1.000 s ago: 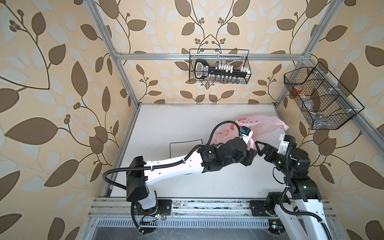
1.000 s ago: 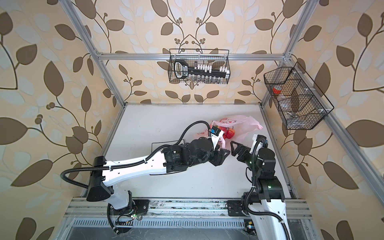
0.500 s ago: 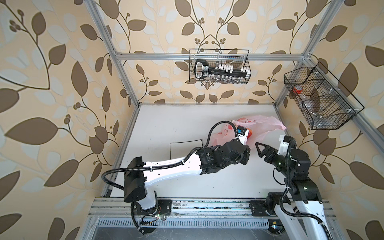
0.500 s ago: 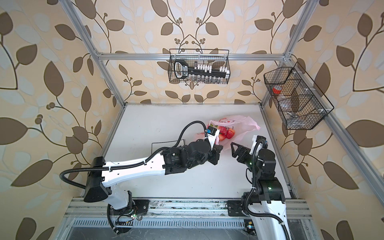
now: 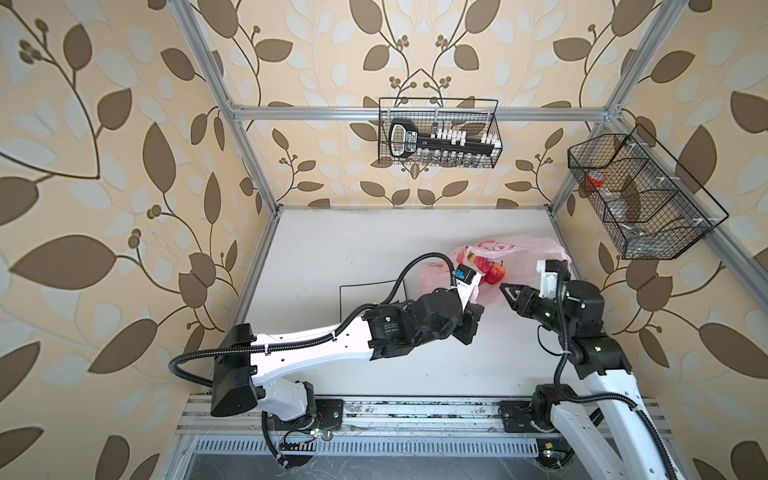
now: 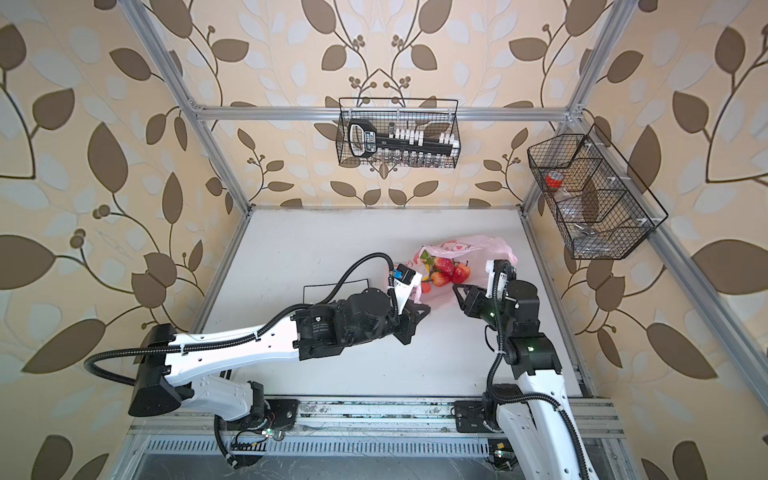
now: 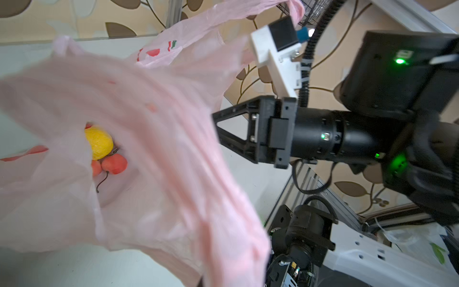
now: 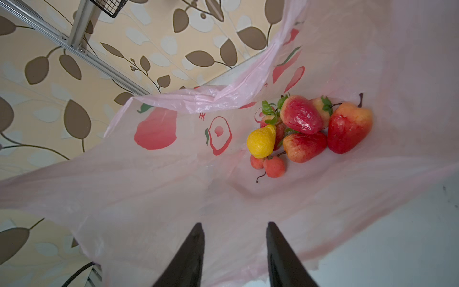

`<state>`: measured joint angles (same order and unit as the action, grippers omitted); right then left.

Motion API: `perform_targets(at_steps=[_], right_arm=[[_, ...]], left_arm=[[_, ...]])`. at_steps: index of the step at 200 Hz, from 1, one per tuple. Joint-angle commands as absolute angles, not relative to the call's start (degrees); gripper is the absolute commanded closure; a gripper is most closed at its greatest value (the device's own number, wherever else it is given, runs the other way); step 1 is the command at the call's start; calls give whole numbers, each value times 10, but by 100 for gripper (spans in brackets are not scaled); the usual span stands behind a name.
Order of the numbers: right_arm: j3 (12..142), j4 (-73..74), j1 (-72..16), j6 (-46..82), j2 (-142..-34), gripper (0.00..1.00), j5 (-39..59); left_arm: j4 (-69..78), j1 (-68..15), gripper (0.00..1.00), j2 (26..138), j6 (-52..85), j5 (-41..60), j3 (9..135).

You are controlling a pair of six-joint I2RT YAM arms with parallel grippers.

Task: Take the fake fruits out of the plastic bag
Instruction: 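Grasp the pink bag's handle with the left gripper while the right approaches, then hold the bag open with the left gripper while the right grasps a cherry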

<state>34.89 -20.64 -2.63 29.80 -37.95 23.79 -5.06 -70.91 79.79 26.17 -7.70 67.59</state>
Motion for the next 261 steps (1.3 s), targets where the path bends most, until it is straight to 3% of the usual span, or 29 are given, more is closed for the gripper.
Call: perform_targets(at_steps=[1,42,97,166,221,261], right_arm=[[376,-168,-99,292,-402,61,192],[370,-135,-263,261,-481,66,3],[324,-106,-363,210,-538,77,-103],[282,-94,-447,255,-590,78,-124],[325,-115,-481,275,-679,77,-170],[356,-113,-479,320,-725,68,-207]], left_arm=[[-23,-712,100,762,240,-54,653],[-13,-712,100,721,235,-47,603],[-8,-712,100,657,259,-79,531],[6,-712,100,591,279,-108,445],[9,-711,100,569,269,-92,430],[6,-711,100,557,262,-65,422]])
